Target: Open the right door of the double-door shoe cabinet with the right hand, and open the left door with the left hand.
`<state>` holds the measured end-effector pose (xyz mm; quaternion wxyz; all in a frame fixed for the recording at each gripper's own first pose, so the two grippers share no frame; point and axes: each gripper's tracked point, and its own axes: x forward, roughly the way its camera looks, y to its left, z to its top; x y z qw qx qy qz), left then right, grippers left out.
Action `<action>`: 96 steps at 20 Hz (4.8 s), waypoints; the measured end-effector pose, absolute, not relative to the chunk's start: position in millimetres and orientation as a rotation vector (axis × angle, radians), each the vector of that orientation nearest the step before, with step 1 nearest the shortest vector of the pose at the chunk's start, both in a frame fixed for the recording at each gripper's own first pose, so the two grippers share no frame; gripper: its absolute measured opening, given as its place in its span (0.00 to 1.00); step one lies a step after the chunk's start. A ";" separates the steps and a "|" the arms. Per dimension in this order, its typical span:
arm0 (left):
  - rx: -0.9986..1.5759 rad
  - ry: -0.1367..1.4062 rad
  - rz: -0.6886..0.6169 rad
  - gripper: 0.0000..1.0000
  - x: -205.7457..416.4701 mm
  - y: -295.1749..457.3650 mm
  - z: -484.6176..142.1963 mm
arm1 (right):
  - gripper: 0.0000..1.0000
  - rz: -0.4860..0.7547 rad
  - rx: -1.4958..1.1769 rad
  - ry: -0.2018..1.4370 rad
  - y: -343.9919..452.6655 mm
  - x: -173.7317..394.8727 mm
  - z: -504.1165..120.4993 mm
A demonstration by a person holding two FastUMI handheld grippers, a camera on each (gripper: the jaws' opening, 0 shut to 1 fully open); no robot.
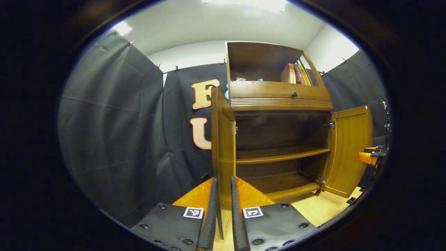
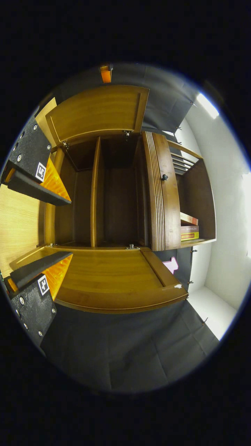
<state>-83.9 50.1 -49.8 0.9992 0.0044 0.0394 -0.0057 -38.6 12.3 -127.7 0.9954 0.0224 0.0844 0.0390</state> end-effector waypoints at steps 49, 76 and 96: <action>-0.031 0.102 -0.108 0.97 -54.7 -40.2 -54.3 | 0.82 0.060 0.000 0.121 -18.7 -43.2 -110.9; -0.001 0.057 -0.119 0.97 -62.1 -47.1 -43.2 | 0.90 0.086 0.048 0.093 -15.5 -41.6 -103.9; 0.005 0.057 -0.149 0.97 -69.2 -60.9 -40.3 | 0.91 0.119 0.054 0.107 -11.7 -49.6 -109.4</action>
